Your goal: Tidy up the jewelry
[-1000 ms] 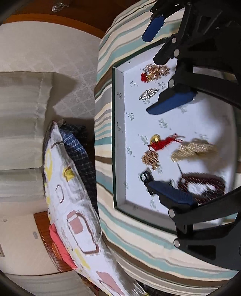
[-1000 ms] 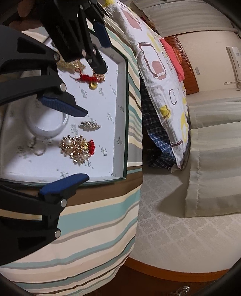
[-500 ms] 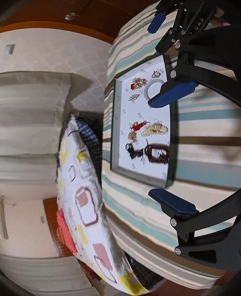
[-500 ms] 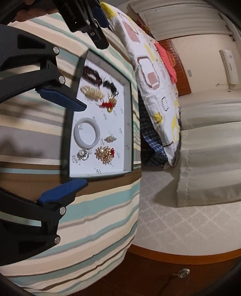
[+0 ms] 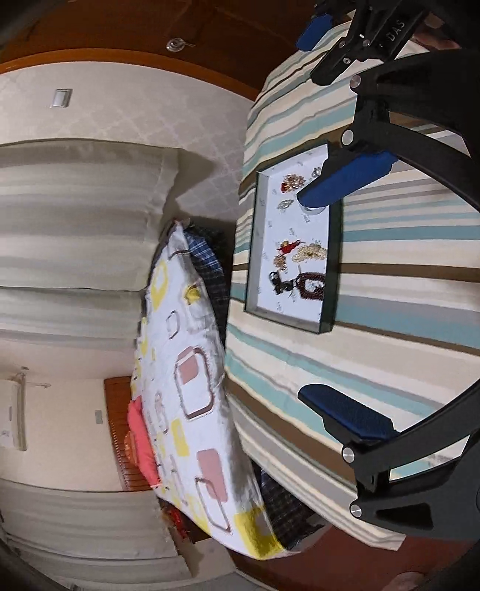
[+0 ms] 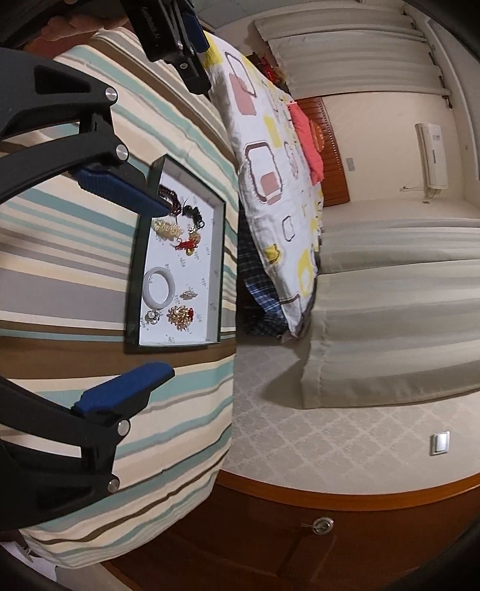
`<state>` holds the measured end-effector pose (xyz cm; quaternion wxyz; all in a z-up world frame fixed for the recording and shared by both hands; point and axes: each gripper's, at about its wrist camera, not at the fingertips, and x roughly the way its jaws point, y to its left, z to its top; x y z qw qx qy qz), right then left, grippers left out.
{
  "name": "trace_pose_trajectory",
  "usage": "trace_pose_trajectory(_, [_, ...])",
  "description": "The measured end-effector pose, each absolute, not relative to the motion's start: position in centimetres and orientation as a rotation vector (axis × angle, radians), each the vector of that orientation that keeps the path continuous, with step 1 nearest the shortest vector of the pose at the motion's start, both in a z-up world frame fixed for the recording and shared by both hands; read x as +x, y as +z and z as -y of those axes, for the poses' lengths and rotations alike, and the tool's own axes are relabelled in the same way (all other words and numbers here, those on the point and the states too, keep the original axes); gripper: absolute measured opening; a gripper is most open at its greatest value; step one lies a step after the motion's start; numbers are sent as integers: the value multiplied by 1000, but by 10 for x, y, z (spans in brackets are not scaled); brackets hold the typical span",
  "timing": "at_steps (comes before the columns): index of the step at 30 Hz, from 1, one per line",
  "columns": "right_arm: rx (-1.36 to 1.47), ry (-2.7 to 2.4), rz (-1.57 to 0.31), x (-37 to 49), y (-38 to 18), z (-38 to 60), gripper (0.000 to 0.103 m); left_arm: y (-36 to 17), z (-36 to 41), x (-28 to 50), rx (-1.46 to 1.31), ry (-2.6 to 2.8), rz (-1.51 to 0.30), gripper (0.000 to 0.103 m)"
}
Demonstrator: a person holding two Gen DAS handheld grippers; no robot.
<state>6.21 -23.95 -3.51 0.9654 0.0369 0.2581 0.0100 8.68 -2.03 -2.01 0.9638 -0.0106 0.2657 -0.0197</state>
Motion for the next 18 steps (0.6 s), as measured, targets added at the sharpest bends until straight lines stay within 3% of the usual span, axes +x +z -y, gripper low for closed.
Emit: trace_pose_trajectory(18, [41, 16, -420, 19, 0, 234, 80, 17, 3, 32, -11, -9, -425, 99])
